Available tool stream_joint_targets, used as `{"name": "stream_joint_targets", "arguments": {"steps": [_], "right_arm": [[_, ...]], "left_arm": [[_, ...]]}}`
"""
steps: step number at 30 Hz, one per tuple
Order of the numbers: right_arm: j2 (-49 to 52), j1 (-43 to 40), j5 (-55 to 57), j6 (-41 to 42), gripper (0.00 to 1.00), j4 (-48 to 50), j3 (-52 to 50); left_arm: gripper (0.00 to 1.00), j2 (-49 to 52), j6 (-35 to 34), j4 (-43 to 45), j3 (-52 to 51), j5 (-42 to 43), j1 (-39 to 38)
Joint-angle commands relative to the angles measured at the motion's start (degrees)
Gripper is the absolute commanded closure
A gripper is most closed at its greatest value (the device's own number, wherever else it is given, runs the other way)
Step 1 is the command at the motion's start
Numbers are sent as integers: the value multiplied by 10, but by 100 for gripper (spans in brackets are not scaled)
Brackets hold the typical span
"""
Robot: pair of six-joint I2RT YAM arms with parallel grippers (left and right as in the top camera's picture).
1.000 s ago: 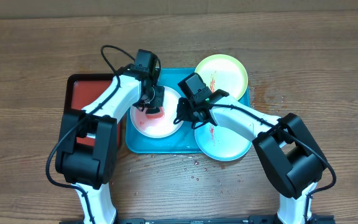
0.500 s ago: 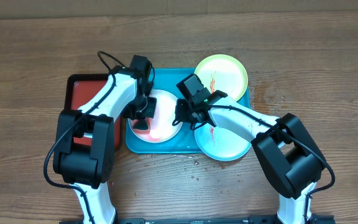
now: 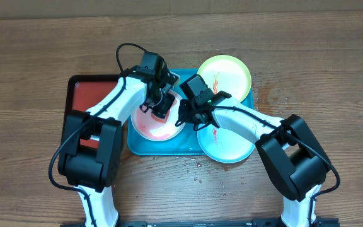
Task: Clean dirty plates on tray and stack at the side
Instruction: 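Scrub the white plate with the sponge while the right gripper holds its rim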
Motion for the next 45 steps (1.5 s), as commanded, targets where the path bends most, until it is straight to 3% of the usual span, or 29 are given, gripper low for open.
{"name": "stream_joint_targets", "arguments": {"steps": [1, 5, 8, 15, 22, 30, 33, 35, 37, 40, 45], "right_arm": [[5, -1, 6, 2, 96, 1, 10], [5, -1, 6, 2, 96, 1, 10], [5, -1, 6, 2, 96, 0, 10], [5, -1, 6, 2, 96, 1, 10], [5, -1, 5, 2, 96, 5, 10], [5, -1, 5, 2, 96, 5, 10], [5, -1, 5, 2, 96, 5, 10], [5, -1, 5, 2, 96, 5, 10], [5, -1, 5, 2, 96, 5, 10], [5, -1, 5, 2, 96, 5, 10], [5, -1, 5, 2, 96, 5, 10]], "left_arm": [[96, 5, -185, -20, -4, -218, 1], [96, 5, -306, -98, -4, -254, 1], [95, 5, -328, -145, -4, -218, 1], [96, 5, -215, -199, -4, -33, 1], [96, 5, -104, -148, -4, 106, -7], [96, 5, -107, -38, -4, 57, -14], [96, 5, -139, -14, -4, -53, -13], [96, 5, -196, -10, -4, -184, -13], [96, 5, -223, -12, -4, -241, -12], [96, 5, -224, -35, -4, -209, -13], [96, 5, -224, -123, -4, -18, -14]]}}
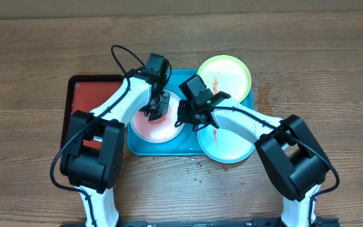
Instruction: Clean dirty plates on tray and stack at the side
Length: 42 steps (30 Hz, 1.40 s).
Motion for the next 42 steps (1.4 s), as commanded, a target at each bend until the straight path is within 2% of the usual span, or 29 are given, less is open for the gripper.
{"name": "stream_joint_targets", "arguments": {"steps": [1, 3, 6, 7, 9, 11, 13, 15, 18, 20, 24, 29, 33, 36, 42], "right_arm": [[4, -3, 9, 3, 96, 3, 10], [4, -3, 8, 3, 96, 3, 10], [4, -3, 7, 3, 96, 3, 10], [4, -3, 5, 3, 96, 4, 10], [4, -3, 3, 3, 96, 5, 10], [4, -3, 3, 3, 96, 4, 10], [4, -3, 3, 3, 96, 4, 10], [4, -3, 3, 3, 96, 4, 10], [4, -3, 3, 3, 96, 2, 10], [4, -3, 3, 3, 96, 1, 10], [4, -3, -10, 3, 96, -1, 10], [3, -3, -35, 3, 96, -3, 12], [-6, -3, -37, 3, 96, -42, 30], [-25, -1, 9, -10, 96, -93, 51], [-84, 24, 143, -32, 96, -172, 82]], "left_arm": [[96, 5, -15, -68, -11, 146, 3], [96, 5, 11, -93, -11, 218, 3], [96, 5, 90, -109, -11, 327, 4], [96, 5, 114, -97, -11, 347, 4], [96, 5, 113, -65, -11, 331, 4], [96, 5, 98, -13, -11, 285, 4], [96, 5, 63, 29, -11, 206, 4], [96, 5, 8, 69, -11, 83, 4], [96, 5, -49, 98, -9, -48, 7], [96, 5, -54, 94, 0, -82, 14], [96, 5, -79, 13, 67, -90, 40], [96, 5, -86, -136, 213, -3, 85], [96, 5, -51, -226, 297, 35, 103], [96, 5, -39, -281, 334, 43, 111], [96, 5, -39, -301, 334, 41, 114]]}}
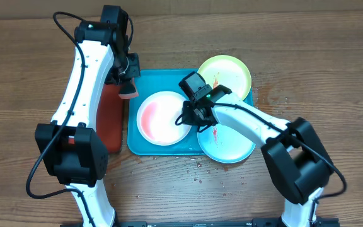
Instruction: Clean dirty plates on tray and stack at the side
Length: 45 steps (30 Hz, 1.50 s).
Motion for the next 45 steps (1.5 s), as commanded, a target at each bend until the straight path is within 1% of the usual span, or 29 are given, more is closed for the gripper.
{"name": "stream_joint_targets", "arguments": {"steps": [1, 8, 11, 15, 17, 22, 27, 41, 43, 45], "right_arm": [[-71, 27, 129, -17, 96, -29, 38], [-97, 86, 313, -16, 96, -117, 78], [-97, 119, 397, -16, 96, -135, 85], [-97, 167, 534, -16, 96, -148, 86], [-97, 209, 667, -16, 96, -149, 86], [-97, 250, 800, -16, 96, -149, 86], [-97, 274, 908, -16, 96, -149, 86], [-97, 278, 909, -22, 96, -149, 86], [-97, 277, 895, -18, 96, -149, 86], [-97, 272, 857, -12, 96, -149, 86]], "left_arm": [[96, -1, 13, -2, 10, 11, 2], [96, -1, 13, 0, 9, 11, 2], [96, -1, 10, 0, 9, 11, 2], [96, -1, 10, -1, 9, 11, 2], [96, -1, 10, -1, 8, 12, 2], [96, -1, 10, -1, 8, 11, 2], [96, -1, 10, -1, 8, 11, 2], [96, -1, 10, -2, 8, 12, 2], [95, -1, 10, -3, 8, 12, 2], [96, -1, 10, -3, 8, 12, 2]]}}
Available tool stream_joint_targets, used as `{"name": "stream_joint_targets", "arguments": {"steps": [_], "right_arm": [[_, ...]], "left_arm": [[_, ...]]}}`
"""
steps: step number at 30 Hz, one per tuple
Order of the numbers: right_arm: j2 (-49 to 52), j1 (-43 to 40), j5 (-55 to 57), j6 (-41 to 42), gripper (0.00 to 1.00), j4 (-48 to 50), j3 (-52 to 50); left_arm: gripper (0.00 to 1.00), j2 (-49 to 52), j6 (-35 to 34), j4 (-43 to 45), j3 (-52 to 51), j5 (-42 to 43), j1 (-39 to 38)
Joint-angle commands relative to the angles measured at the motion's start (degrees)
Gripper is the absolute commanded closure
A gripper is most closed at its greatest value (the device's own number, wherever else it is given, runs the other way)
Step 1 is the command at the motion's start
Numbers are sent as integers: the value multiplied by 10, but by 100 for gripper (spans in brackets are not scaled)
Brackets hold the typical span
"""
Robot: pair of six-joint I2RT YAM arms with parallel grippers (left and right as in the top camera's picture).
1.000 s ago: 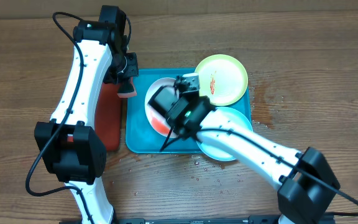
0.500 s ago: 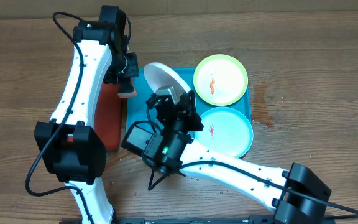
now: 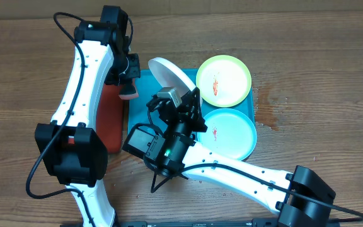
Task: Clean dirty plates on tray and stack at the side
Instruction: 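Carry the white plate right off the tray and set it on the table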
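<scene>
My right gripper [image 3: 184, 98] is shut on the edge of the white plate [image 3: 166, 72] and holds it tilted up above the back of the teal tray [image 3: 138, 108]. A green plate [image 3: 224, 80] and a light blue plate [image 3: 230, 133], both with red stains, lie on the tray's right side. At the tray's back left corner my left gripper [image 3: 128, 86] is shut on a small reddish sponge [image 3: 129, 96].
A red tray [image 3: 109, 123] lies left of the teal tray, mostly under my left arm. My right arm crosses the front of the teal tray. Small water drops dot the wooden table in front of the tray.
The white plate lay flat on the teal tray with my right gripper at its right edge. Now the right gripper holds it lifted and tilted. My left arm has not moved.
My left gripper pressed the sponge on the pink-smeared white plate while the right gripper held the plate's edge, at both early moments. Then the left gripper was back at the red tray with the sponge. Now the right gripper holds the plate up off the tray.
</scene>
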Motion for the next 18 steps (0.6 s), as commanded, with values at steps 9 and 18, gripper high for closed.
{"name": "stream_joint_targets", "arguments": {"steps": [9, 18], "right_arm": [[-15, -62, -346, 14, 96, 1, 13], [-37, -216, -753, -32, 96, 14, 15]], "left_arm": [[96, -1, 0, 0, 8, 6, 2], [96, -1, 0, 0, 8, 7, 2]]}}
